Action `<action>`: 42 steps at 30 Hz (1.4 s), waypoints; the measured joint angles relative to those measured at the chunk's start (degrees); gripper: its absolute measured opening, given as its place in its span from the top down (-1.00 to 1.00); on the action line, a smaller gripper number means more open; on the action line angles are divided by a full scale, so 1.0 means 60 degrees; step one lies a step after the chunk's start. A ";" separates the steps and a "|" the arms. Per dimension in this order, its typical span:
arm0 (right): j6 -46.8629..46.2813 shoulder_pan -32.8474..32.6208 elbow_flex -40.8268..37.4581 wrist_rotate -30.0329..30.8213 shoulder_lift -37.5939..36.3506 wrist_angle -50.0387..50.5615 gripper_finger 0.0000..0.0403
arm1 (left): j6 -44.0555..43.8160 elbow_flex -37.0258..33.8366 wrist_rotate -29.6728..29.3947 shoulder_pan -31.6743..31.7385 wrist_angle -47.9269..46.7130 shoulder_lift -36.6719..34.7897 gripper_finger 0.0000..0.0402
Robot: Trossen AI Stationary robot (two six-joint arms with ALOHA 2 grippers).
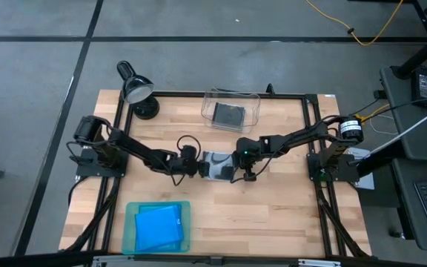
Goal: Pick & place jewel cases by type
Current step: Put the black CD case into the transparent bin
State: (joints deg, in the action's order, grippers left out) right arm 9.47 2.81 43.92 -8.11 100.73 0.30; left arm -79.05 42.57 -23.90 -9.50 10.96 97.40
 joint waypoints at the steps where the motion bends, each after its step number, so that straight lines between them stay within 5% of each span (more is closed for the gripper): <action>1: 0.0000 0.0000 0.0000 0.0002 0.0003 -0.0002 0.96 | 0.0004 0.0000 0.0001 -0.0006 -0.0013 -0.0063 0.02; 27: 0.0036 -0.0004 0.0000 -0.0005 0.0007 -0.0025 0.96 | 0.0893 0.0113 -0.0320 0.0027 0.0914 -0.1194 0.07; 34: 0.0041 -0.0015 0.0044 -0.0023 0.0036 -0.0294 0.96 | 0.1409 0.0189 0.1040 0.0421 0.1577 -0.0949 0.07; 42: -0.0062 -0.0015 0.0033 -0.0031 0.0032 -0.0315 0.96 | 0.1559 0.0331 0.1282 0.0910 0.1337 -0.0680 0.11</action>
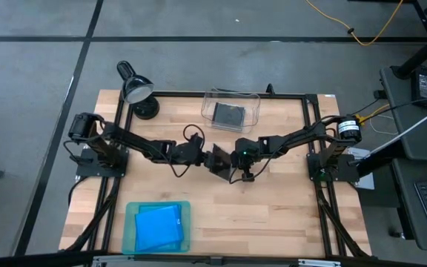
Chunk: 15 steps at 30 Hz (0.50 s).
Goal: Pick & place jewel cases by type
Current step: Put the black CD case into the transparent bin
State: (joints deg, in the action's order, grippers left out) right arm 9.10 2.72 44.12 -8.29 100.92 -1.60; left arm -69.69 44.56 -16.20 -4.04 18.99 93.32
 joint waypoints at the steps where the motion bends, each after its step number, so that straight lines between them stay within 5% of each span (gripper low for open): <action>1: -0.0003 0.0000 0.0000 0.0007 0.0000 0.0002 0.96 | 0.0000 0.0000 0.0019 0.0061 -0.0095 0.0000 0.12; 15: -0.0040 0.0015 -0.0007 0.0013 -0.0015 0.0115 0.96 | -0.0356 -0.0004 0.1404 0.0343 -0.1450 -0.0007 0.59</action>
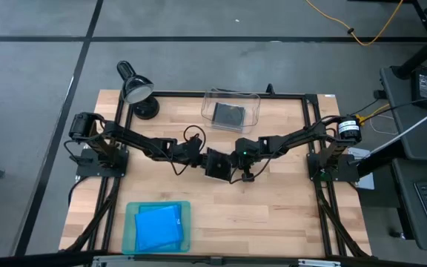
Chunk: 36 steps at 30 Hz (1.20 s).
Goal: Pick & place jewel cases by type
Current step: Put the black CD case into the transparent bin
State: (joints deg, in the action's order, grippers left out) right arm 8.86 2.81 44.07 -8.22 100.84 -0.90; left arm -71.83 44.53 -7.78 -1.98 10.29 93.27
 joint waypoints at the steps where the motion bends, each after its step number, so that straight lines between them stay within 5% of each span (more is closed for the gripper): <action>1: -0.0004 0.0000 0.0000 -0.0001 0.0000 0.0021 0.96 | -0.0001 0.0000 0.0010 0.0000 -0.0041 0.0000 0.63; 9: -0.0197 0.0000 0.0004 0.0023 -0.0089 0.0346 0.96 | 0.0106 0.0000 0.0115 0.0003 0.0035 -0.0040 0.91; 19: -0.0657 0.0129 -0.0052 0.0636 -0.1055 0.1054 0.96 | 0.1062 -0.0022 0.0257 0.0000 -0.0873 -0.0895 0.90; 31: -0.0779 0.0972 -0.0028 0.1218 -0.4007 0.1448 0.96 | 0.3851 -0.0020 -0.1883 -0.0311 -0.1809 -0.3842 0.91; 36: -0.0967 0.1135 -0.0032 0.1206 -0.4870 0.1387 0.96 | 0.6208 -0.0018 -0.2893 -0.0731 -0.1661 -0.5044 0.91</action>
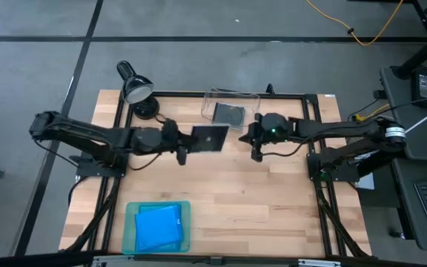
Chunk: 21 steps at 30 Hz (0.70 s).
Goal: Pick & place jewel cases by type
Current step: Put the black CD case into the transparent bin
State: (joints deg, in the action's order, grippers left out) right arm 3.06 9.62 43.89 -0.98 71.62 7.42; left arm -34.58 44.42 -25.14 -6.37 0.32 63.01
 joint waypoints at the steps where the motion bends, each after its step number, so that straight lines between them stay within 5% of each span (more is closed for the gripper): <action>1: -0.0001 0.0005 0.0003 -0.0007 -0.0123 -0.0096 0.96 | 0.0539 0.0000 -0.0148 -0.0089 0.0142 -0.0203 0.91; 8: -0.0494 0.0001 0.0014 -0.0071 -0.0552 -0.0261 0.96 | 0.4088 0.0000 -0.0252 -0.0365 0.1355 -0.1260 0.91; 21: -0.1551 -0.0079 0.0013 -0.0314 -0.0624 -0.0360 0.96 | 0.6826 0.0192 0.1466 -0.0354 0.1773 -0.2320 0.91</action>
State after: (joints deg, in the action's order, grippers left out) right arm -6.24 9.15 43.97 -2.86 67.87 5.26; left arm 6.37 45.57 -16.34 -8.49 10.96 49.09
